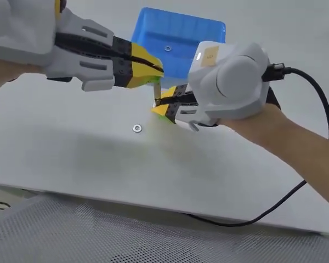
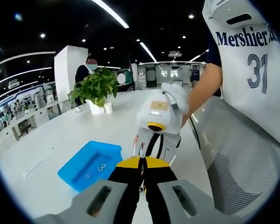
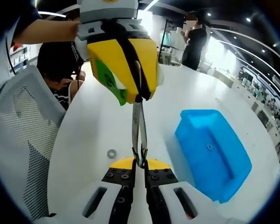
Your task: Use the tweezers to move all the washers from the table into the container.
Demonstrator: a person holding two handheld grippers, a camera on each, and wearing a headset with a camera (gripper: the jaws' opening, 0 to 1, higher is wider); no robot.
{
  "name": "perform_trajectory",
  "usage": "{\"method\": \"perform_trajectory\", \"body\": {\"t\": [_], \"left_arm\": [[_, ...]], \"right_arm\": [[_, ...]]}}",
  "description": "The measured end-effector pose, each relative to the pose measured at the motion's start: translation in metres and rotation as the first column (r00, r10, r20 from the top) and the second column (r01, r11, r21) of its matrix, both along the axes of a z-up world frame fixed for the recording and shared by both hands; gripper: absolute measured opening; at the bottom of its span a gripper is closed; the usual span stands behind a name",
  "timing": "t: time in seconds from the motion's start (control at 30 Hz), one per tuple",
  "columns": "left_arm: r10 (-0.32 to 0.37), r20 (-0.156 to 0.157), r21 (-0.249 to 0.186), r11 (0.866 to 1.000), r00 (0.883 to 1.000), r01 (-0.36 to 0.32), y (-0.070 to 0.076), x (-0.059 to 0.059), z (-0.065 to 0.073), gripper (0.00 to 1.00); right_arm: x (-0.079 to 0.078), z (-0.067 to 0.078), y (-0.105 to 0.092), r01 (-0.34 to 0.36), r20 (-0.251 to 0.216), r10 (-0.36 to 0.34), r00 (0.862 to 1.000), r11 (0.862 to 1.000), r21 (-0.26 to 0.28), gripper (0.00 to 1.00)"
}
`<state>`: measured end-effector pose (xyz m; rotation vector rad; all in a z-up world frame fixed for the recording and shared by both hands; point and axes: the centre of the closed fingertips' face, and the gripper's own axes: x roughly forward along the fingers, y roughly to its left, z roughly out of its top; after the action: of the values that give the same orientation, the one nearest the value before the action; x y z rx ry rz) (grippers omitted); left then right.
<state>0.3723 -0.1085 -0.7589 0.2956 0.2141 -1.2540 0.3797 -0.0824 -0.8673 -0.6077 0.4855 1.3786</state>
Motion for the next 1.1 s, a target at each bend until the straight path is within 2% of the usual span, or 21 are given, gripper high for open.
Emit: {"method": "perform_trajectory", "body": {"t": [0.33,0.57,0.7,0.97,1.1], "left_arm": [[-0.029,0.065,-0.006,1.0,0.997,0.029,-0.002,0.013,0.027,0.04],[-0.046,0.113,-0.007,0.999,0.993,0.047,-0.006,0.028,0.044,0.04],[-0.065,0.14,0.003,0.998,0.988,0.065,-0.008,0.035,0.053,0.04],[-0.097,0.174,0.023,0.995,0.98,0.094,-0.013,0.047,0.063,0.04],[-0.105,0.187,0.03,0.994,0.977,0.101,-0.013,0.057,0.065,0.04]], "right_arm": [[0.018,0.027,-0.003,0.01,0.076,-0.01,0.997,1.0,0.006,0.08],[0.045,0.047,-0.008,0.05,0.123,-0.053,0.991,0.998,0.029,0.08],[0.053,0.058,-0.01,0.06,0.152,-0.065,0.986,0.997,0.039,0.08],[0.071,0.07,-0.009,0.078,0.184,-0.087,0.979,0.995,0.055,0.08],[0.081,0.072,-0.01,0.094,0.193,-0.104,0.976,0.994,0.06,0.08]]}}
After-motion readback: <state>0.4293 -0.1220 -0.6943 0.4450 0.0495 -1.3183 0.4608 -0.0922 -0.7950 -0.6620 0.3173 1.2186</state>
